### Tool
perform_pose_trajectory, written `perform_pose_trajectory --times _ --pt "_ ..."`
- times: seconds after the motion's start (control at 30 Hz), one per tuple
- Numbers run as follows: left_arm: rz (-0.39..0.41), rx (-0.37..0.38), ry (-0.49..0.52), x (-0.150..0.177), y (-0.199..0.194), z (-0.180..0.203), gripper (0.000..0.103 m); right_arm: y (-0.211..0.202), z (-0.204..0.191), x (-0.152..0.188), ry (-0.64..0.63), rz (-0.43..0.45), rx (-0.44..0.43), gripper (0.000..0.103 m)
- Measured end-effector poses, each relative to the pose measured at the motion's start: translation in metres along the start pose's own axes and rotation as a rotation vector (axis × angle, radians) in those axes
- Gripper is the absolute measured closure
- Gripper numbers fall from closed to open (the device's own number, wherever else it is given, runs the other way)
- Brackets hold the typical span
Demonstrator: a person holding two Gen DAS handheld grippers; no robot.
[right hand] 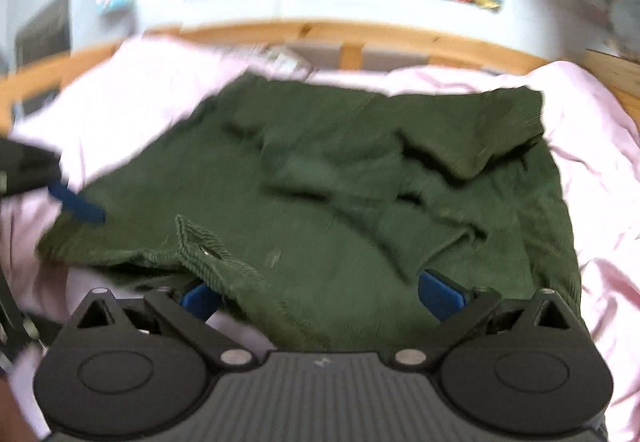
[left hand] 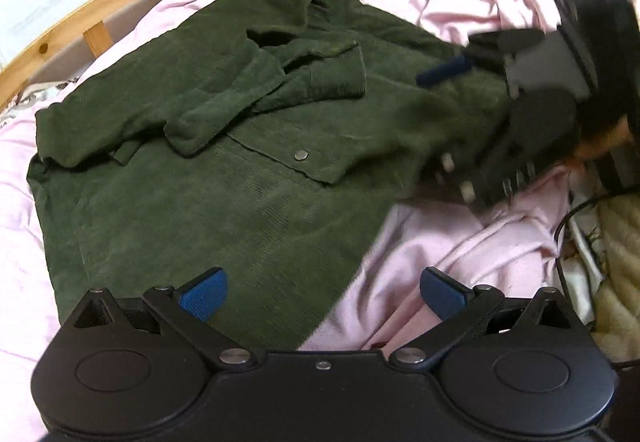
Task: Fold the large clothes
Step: 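Grasp the shirt edge with the left gripper and pull it flat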
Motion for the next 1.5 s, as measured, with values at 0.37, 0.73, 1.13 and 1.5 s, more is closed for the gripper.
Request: perform_pose_trajectory --times 0.37,0.73,1.13,1.5 --pt "-0.047 -0.285 -0.180 -0.006 0.016 -0.052 0.013 0.008 0.016 -0.006 0.087 0.049 0.021 0.000" --pt "0.084 -0.203 -0.193 -0.012 -0.007 -0.055 0.076 -0.028 -0.031 0.001 -0.103 0.064 -0.175 0.000" --pt "0.192 -0.210 -0.209 -0.023 -0.024 -0.048 0.089 0.013 -0.039 -0.002 -0.133 0.006 0.219 0.006" --pt "0.035 -0.179 -0.012 0.001 -0.013 -0.020 0.038 -0.022 -0.008 0.004 0.028 0.041 0.068 0.002"
Point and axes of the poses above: each gripper's, at about its wrist camera, not at the fingertips, and y roughly the way its jaws point, z to its right, x to its underside, the point moved 3 cm from there along y, roughly the way its jaws point, and after that the axes turned 8 degrees about -y, right-handed, at the moved point
